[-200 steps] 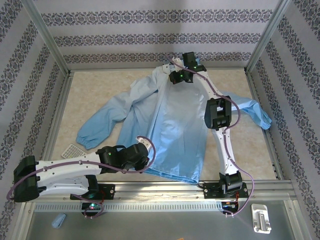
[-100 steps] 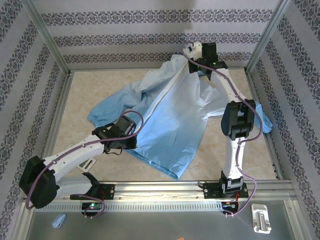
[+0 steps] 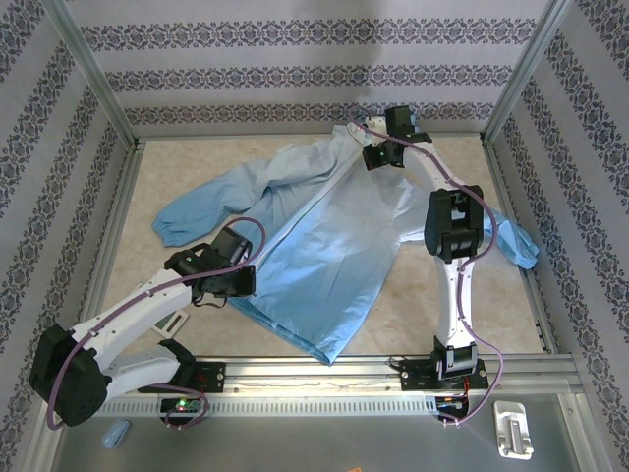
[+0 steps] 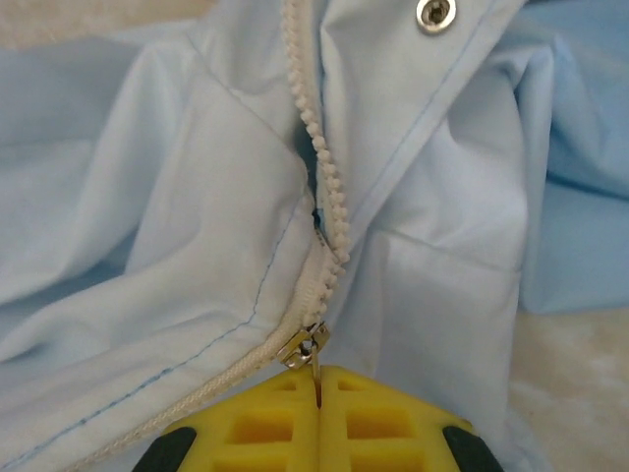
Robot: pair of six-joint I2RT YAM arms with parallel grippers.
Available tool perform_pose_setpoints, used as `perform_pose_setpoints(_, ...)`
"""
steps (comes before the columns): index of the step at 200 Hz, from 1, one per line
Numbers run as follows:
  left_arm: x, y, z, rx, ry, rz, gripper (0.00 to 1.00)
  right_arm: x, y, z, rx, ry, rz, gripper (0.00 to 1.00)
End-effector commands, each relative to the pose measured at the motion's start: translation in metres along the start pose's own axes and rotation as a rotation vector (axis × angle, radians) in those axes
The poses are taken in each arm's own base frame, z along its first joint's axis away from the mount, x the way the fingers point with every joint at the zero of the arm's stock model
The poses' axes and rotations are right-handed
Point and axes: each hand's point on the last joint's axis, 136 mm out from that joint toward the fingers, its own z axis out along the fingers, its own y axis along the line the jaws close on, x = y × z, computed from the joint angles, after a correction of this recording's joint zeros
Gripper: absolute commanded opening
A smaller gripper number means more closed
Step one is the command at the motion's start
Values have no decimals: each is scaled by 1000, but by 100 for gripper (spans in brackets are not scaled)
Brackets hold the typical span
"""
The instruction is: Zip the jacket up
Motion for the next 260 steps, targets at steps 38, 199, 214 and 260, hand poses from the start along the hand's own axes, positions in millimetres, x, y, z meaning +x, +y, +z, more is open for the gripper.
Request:
perform_pose_setpoints(38,44,-1,-5,49,155,64,0,-33,-49,-32,153,-90,5,0)
perform_pose_setpoints(199,131,-4,20,-30,285,205,0,-74,-113,-28,313,-194,30,0)
perform_pose_setpoints(214,132,0,19,-33,271,188,0,-79,-108,-31,286,-216,27,0)
perform_pose_setpoints(260,81,-35,14,27,98,208,0,-107,-37,-64,168,-321,-90,0)
